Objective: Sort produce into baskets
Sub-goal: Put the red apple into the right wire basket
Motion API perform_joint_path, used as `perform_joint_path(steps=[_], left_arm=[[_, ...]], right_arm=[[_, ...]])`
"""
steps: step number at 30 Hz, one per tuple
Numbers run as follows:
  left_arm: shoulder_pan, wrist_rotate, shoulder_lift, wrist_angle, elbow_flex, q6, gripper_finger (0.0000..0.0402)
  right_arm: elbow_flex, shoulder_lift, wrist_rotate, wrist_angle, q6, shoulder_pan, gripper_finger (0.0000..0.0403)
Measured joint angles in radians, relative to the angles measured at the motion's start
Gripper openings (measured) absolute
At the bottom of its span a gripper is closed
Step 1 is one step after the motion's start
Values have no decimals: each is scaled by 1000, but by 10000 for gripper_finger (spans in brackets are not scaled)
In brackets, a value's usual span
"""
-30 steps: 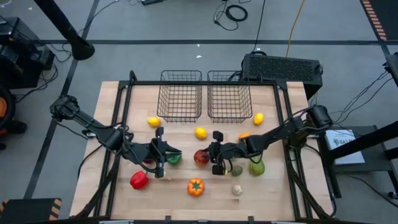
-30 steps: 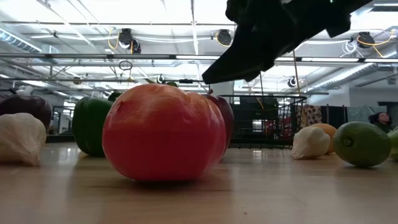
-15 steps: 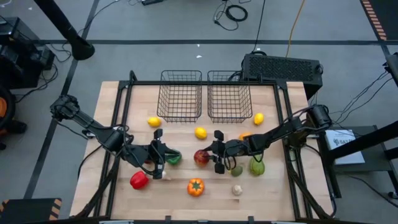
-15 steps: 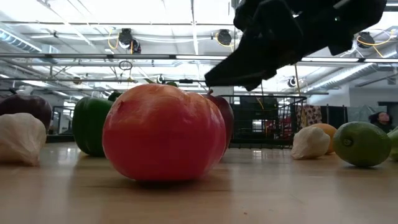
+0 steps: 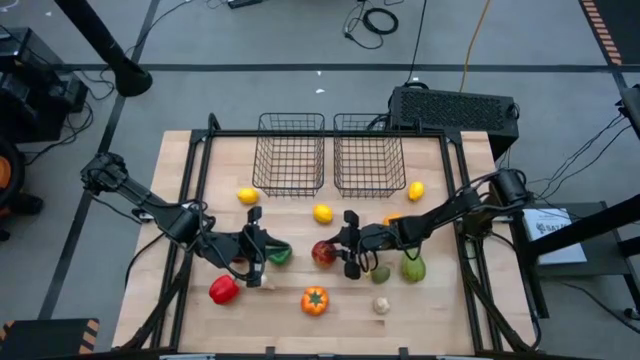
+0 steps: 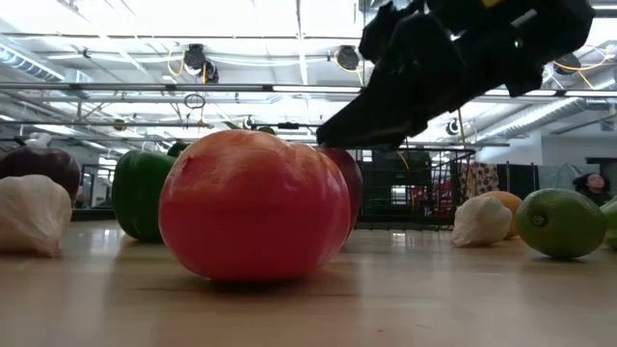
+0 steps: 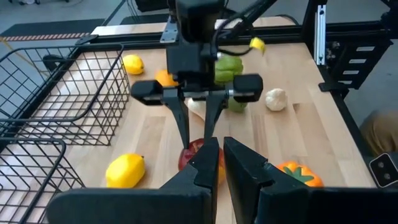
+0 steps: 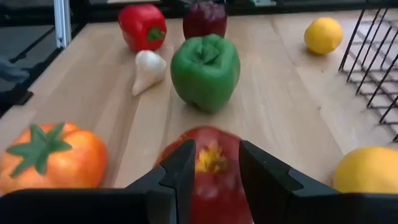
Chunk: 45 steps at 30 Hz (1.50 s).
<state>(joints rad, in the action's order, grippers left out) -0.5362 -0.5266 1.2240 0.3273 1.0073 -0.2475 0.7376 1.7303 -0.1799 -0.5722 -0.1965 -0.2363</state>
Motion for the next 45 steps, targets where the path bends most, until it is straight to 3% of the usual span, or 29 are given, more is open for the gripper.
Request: perform_joint_path(steps=[7,20,29,35,45], left_arm=[[0,0,0,0,0,0,33],[0,-1,0,25,0,0,33],[0,-1,0,27,0,0,33],[0,-1,0,31,0,-2,33],[-1,-1,0,51,1,-8,33]], right_arm=[[1,43,4,-59,-14,15,106],[1,43,7,-46,-1,22,7],[39,41,30,-15,-1,21,10],[95,-29,56,76,-2,21,10],[140,-267,50,173,40,22,11]])
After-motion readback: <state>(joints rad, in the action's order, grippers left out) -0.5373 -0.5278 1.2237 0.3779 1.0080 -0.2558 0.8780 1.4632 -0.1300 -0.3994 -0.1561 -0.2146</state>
